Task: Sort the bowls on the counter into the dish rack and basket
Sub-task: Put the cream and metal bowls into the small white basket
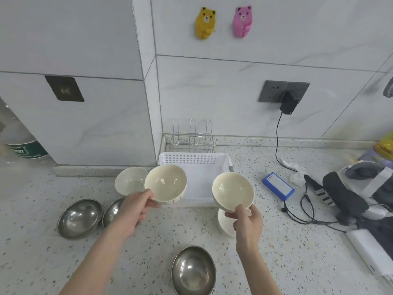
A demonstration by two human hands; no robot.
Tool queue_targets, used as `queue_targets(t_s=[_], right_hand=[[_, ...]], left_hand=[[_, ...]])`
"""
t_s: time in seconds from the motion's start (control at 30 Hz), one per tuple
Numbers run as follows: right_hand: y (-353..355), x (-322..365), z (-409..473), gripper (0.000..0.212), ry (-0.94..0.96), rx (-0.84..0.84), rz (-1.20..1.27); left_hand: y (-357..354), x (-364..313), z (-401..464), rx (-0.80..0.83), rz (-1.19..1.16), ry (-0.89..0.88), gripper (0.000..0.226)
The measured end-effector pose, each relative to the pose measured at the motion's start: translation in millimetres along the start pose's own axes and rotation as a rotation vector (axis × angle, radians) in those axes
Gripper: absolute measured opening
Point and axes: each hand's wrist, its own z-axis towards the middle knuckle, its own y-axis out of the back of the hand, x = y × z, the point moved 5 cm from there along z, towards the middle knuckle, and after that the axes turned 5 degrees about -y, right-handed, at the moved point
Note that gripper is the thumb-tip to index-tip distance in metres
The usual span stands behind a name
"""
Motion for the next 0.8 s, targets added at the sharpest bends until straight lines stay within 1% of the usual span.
queue_targets(t_s=[0.1, 0.13, 0.23, 0.43, 0.53, 0.63, 0.7, 0.8], right_hand=[[-35.5, 14.3, 14.1, 0.05, 0.065, 0.06, -0.206], [-47.1, 17.0, 18.2, 0.052, 0.08, 0.09, -0.259], [-78.6, 21.9, 32.7, 0.044, 0.091, 0.143, -0.363], [-131.2, 17.6, 58.3, 0.023, 0.034, 0.227, -0.518], [-151.5, 9.7, 65.2, 0.02, 0.023, 0.226, -0.633], [-165.7, 1.8, 70.3, 0.018, -0.009, 0.253, -0.663], [-172.0, -1.9, 73.3, 0.025, -0.026, 0.288, -0.649], [-180.9, -7.2, 76.2, 0.045, -0.039, 0.381, -0.629]], left_hand=[[9.8, -4.8, 10.8, -0.087, 0.076, -0.045, 0.019], [12.0, -5.7, 13.5, -0.111, 0.099, -0.065, 0.02], [17.1, -5.9, 20.1, -0.148, 0.084, -0.085, 0.021], [24.8, -4.6, 33.4, -0.136, 0.059, -0.059, 0.021], [26.7, -3.7, 41.2, -0.13, 0.046, -0.065, 0.021], [28.1, -1.2, 50.9, -0.137, 0.033, -0.058, 0.021], [27.0, 0.4, 57.1, -0.139, 0.034, -0.052, 0.022], [24.9, 2.3, 64.8, -0.135, 0.047, -0.041, 0.021]])
